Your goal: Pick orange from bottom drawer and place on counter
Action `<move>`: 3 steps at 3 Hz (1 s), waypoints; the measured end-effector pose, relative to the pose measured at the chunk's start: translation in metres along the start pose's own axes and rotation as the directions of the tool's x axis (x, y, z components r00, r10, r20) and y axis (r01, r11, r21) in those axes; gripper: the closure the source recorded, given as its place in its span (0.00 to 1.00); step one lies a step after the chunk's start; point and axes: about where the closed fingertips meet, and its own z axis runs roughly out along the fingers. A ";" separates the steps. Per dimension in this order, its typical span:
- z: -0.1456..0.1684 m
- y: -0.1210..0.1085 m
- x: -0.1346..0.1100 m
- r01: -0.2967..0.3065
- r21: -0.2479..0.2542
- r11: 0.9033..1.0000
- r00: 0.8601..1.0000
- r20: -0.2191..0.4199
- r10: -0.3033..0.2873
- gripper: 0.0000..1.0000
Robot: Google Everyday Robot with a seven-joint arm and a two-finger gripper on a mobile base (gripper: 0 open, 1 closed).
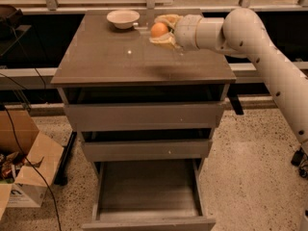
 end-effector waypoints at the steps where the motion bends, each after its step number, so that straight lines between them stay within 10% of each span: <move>1: 0.001 -0.005 0.028 -0.057 0.028 0.998 0.998 -0.030 0.058 1.00; 3: -0.002 0.013 0.087 -0.202 0.032 0.979 0.974 -0.101 0.204 0.82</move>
Offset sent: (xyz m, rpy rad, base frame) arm 0.0337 -0.0582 -0.0775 0.0481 0.1802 -0.1579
